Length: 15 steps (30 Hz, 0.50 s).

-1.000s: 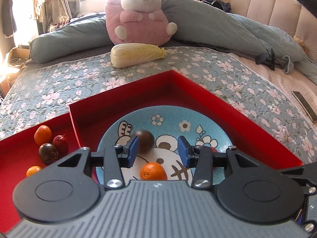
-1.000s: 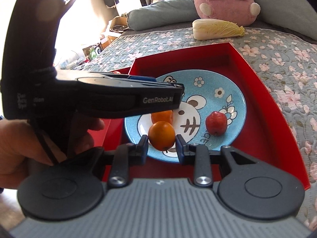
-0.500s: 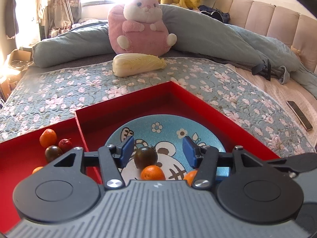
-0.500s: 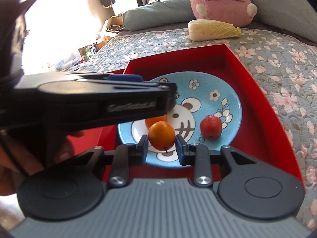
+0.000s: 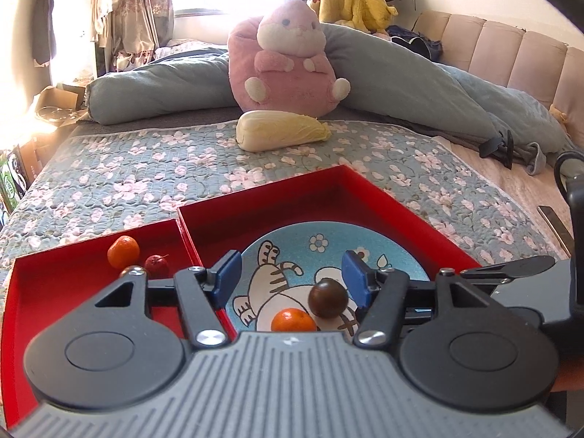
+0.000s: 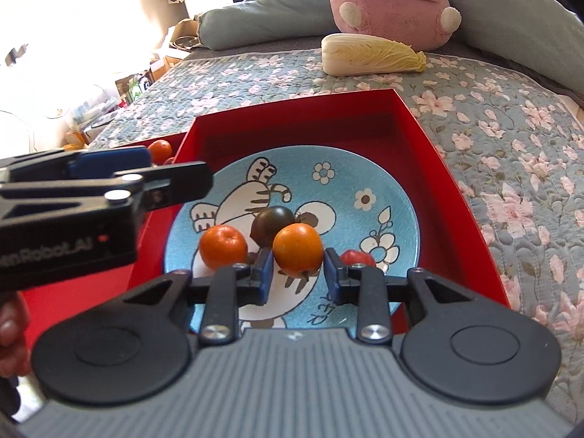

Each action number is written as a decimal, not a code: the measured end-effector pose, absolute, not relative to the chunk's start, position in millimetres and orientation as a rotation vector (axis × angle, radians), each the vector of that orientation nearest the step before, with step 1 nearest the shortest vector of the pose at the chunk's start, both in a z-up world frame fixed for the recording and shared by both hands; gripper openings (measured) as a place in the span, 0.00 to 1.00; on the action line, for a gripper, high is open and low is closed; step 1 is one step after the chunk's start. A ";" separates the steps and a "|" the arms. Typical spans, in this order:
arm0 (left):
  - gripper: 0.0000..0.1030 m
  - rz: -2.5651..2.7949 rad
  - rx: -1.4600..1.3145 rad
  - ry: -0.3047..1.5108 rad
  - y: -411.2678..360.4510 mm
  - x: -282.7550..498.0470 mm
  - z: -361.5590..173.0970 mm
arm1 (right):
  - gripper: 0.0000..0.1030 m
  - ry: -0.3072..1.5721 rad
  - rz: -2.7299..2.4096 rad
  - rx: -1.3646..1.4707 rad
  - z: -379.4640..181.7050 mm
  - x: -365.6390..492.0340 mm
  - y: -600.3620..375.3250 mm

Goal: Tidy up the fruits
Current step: 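Open the left tool to drop the dark tomato on the plate while the right tool releases the orange tomato, then withdraw both tools from the plate toward the fruit compartment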

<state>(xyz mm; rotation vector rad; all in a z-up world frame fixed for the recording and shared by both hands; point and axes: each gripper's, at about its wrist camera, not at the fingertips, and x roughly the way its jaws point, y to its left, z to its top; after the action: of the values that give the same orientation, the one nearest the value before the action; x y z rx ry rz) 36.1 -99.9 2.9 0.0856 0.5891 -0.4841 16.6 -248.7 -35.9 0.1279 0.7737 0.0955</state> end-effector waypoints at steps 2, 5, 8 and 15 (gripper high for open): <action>0.64 -0.481 0.084 0.590 -98.5 35.8 3.0 | 0.33 0.774 0.092 0.126 -36.7 17.1 -248.1; 0.65 -0.473 0.082 0.592 -96.7 36.0 3.8 | 0.33 0.776 0.092 0.118 -37.3 17.6 -246.5; 0.65 -0.462 0.077 0.592 -94.3 36.2 4.5 | 0.33 0.777 0.085 0.107 -37.0 19.4 -245.0; 0.65 -0.449 0.071 0.594 -88.5 33.7 5.4 | 0.41 0.773 0.067 0.092 -34.7 18.1 -242.5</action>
<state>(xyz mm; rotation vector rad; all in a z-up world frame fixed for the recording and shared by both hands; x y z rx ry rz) 33.7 -88.5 5.4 0.0706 0.5940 -0.4494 18.1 -242.5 -34.7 0.0924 0.7725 0.0669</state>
